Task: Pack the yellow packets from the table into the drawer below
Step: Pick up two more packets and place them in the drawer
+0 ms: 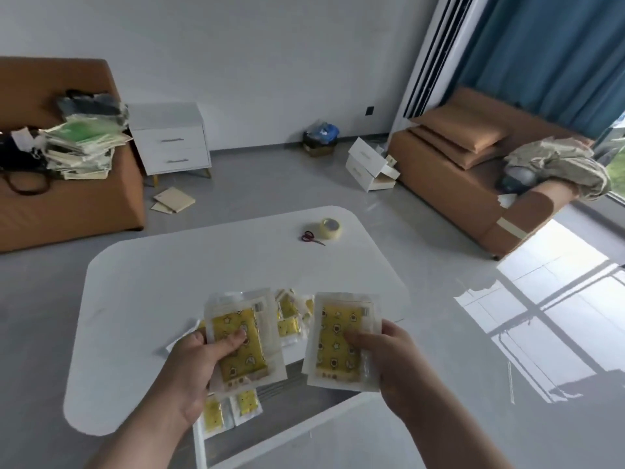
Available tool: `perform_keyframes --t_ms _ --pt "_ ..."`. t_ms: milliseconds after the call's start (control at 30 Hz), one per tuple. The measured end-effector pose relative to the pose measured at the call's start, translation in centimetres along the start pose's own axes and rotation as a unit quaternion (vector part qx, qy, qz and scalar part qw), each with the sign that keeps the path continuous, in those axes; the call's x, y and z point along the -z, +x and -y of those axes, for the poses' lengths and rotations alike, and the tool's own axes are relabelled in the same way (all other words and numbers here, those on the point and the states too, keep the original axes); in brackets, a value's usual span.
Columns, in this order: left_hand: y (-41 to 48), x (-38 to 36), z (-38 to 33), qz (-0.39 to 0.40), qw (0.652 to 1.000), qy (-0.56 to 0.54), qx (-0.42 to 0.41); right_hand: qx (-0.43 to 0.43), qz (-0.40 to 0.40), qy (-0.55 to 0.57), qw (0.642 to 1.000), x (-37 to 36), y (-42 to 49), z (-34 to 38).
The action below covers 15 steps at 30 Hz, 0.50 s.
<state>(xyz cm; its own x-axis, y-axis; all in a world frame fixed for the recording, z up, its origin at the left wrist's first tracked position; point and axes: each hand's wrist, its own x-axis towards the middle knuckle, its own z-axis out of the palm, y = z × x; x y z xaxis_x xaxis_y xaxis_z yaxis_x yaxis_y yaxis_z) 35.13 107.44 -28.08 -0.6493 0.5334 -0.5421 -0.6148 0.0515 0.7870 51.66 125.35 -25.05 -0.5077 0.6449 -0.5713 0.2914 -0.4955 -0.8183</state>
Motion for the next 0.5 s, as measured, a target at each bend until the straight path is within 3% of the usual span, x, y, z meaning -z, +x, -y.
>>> perform_keyframes --t_ms 300,500 --pt "6.3 2.8 -0.4 -0.052 0.997 -0.053 -0.007 -0.033 0.032 -0.051 0.998 -4.4 8.2 1.4" --pt "14.1 3.3 6.1 -0.111 0.993 -0.042 -0.020 -0.038 0.081 -0.109 0.990 -5.5 18.8 -4.8"
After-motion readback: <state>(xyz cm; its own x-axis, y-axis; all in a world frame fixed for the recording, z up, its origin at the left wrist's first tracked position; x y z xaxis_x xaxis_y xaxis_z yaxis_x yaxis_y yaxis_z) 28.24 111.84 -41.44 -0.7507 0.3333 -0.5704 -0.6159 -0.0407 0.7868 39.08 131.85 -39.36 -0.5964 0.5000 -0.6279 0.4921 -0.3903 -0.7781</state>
